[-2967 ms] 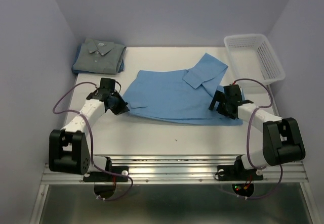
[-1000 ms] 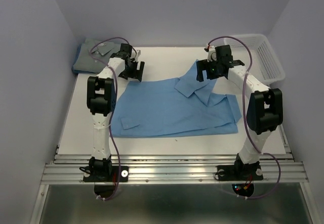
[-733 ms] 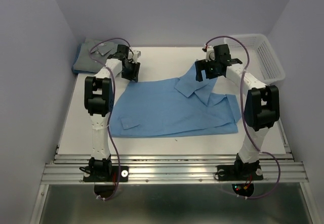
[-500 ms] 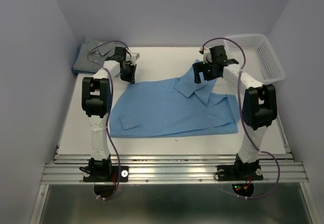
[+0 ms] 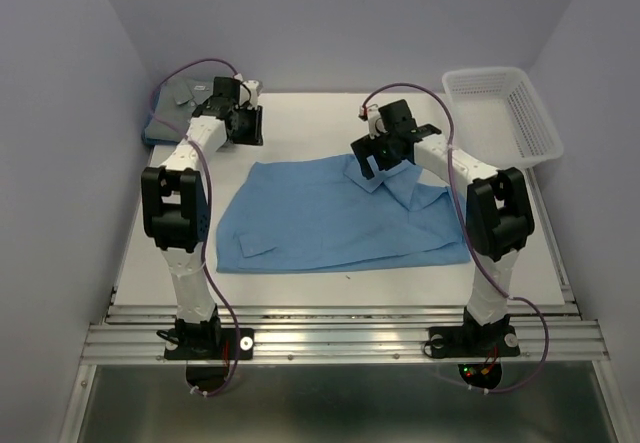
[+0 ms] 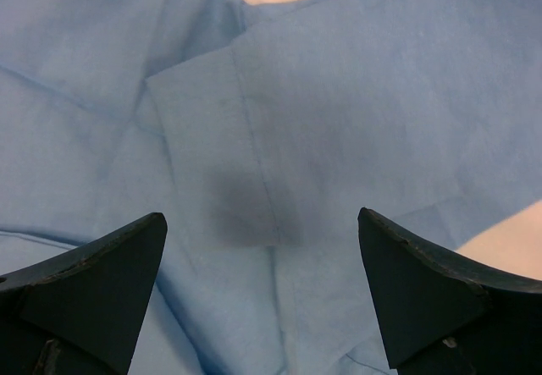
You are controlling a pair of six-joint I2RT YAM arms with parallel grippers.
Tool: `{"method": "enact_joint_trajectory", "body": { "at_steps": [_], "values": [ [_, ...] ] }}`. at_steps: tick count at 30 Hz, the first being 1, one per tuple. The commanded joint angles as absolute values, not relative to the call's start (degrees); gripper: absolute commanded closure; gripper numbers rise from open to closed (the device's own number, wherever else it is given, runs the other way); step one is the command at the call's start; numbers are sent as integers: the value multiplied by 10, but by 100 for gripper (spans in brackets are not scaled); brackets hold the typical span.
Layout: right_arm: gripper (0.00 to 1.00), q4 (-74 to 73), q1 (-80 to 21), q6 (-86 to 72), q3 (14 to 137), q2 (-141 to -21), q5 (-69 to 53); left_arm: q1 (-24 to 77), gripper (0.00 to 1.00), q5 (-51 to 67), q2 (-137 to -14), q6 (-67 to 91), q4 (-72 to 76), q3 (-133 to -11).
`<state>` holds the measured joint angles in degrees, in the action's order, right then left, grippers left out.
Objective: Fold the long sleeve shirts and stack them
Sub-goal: Fold the shirt
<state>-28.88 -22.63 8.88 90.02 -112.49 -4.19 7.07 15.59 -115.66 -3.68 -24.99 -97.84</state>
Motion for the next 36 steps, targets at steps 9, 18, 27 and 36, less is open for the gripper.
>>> {"method": "enact_joint_trajectory", "body": {
  "at_steps": [9, 18, 27, 36],
  "values": [
    [0, -269, -234, 92, 900, -1122, 20, 66, 1, 91, -1191, -23, -272, -962],
    [0, -268, -250, 108, 888, -1120, 35, 61, 44, 186, -1221, -11, -250, -925],
    [0, -273, -256, 158, 857, -1108, 21, 49, 100, 210, -1182, 36, -197, -922],
    [0, -272, -303, 298, 864, -1147, 152, 49, 100, 213, -1160, 33, -199, -936]
  ]
}}
